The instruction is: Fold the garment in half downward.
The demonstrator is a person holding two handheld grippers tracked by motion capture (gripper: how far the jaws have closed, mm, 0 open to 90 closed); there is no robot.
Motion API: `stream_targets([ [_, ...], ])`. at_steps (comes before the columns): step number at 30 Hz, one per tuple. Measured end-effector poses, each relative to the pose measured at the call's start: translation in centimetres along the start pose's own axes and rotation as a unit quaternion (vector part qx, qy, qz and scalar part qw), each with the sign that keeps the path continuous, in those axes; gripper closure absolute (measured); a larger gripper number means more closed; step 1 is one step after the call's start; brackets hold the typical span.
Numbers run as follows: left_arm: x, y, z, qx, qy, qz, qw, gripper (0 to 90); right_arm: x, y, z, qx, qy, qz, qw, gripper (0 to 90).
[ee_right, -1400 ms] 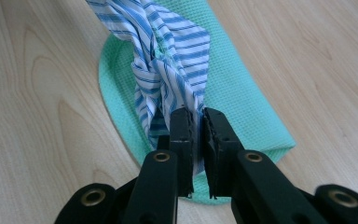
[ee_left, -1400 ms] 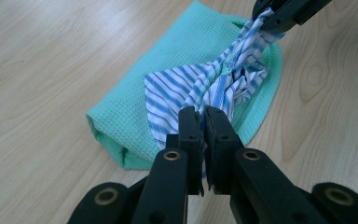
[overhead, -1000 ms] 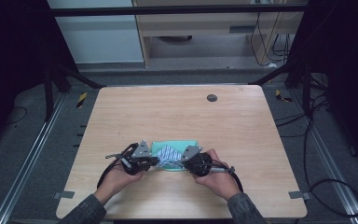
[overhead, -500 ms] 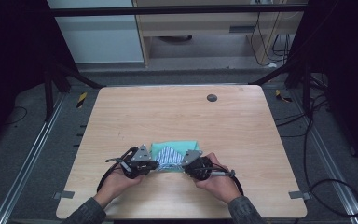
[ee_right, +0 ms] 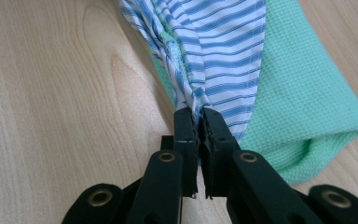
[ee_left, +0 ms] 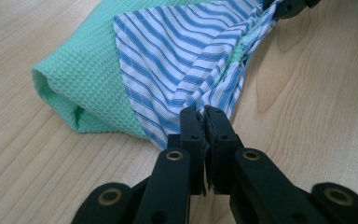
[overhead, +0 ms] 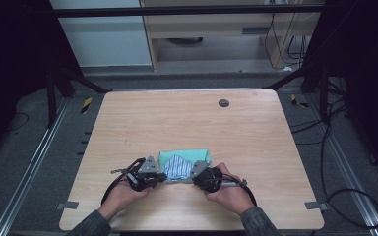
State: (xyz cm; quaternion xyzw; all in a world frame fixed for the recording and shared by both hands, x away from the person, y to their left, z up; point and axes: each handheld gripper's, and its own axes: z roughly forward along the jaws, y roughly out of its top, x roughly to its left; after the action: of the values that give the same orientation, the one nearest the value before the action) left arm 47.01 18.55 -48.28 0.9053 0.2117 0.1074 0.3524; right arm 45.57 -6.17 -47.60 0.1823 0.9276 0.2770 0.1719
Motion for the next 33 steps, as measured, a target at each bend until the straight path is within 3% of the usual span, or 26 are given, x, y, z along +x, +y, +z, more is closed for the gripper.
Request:
stream_targets([
  [15,-0.2,-0.4,-0.3,-0.002,-0.009,-0.004,0.9999,87.1,-0.2,0.4,0.0,0.014,0.007,0.001,0.9999,85.7],
  [23,-0.4,-0.6,-0.7,-0.014,-0.020,-0.022,0.9995,85.0,-0.1,0.2,-0.5,0.006,0.008,0.007,0.9999,81.6],
  [24,-0.6,-0.7,-1.5,-0.034,-0.015,-0.037,0.9986,70.4,-0.1,0.0,-0.9,0.003,0.003,0.016,0.9999,67.3],
  [25,-0.6,-0.7,-1.5,-0.034,-0.015,-0.037,0.9986,63.8,-0.1,-0.2,-1.2,-0.001,0.002,0.025,0.9997,62.0],
  [26,-0.7,-1.0,-2.5,-0.056,-0.011,-0.048,0.9972,59.6,-0.1,-0.4,-1.6,-0.005,0.004,0.032,0.9995,55.7],
  [27,-0.7,-1.0,-2.5,-0.056,-0.011,-0.048,0.9972,54.7,-0.1,-0.4,-1.6,-0.005,0.004,0.032,0.9995,55.7],
  [28,-0.7,-1.2,-3.1,-0.065,-0.003,-0.054,0.9964,54.7,-0.1,-0.7,-1.9,-0.009,0.003,0.040,0.9992,50.0],
  [30,-0.3,-1.5,-3.9,-0.074,0.008,-0.071,0.9947,36.5,-0.2,-1.7,-3.0,-0.024,-0.012,0.062,0.9977,33.1],
  [33,0.2,-1.7,-4.3,-0.073,0.018,-0.079,0.9940,26.5,-0.6,-2.6,-3.5,-0.032,-0.030,0.075,0.9962,26.4],
])
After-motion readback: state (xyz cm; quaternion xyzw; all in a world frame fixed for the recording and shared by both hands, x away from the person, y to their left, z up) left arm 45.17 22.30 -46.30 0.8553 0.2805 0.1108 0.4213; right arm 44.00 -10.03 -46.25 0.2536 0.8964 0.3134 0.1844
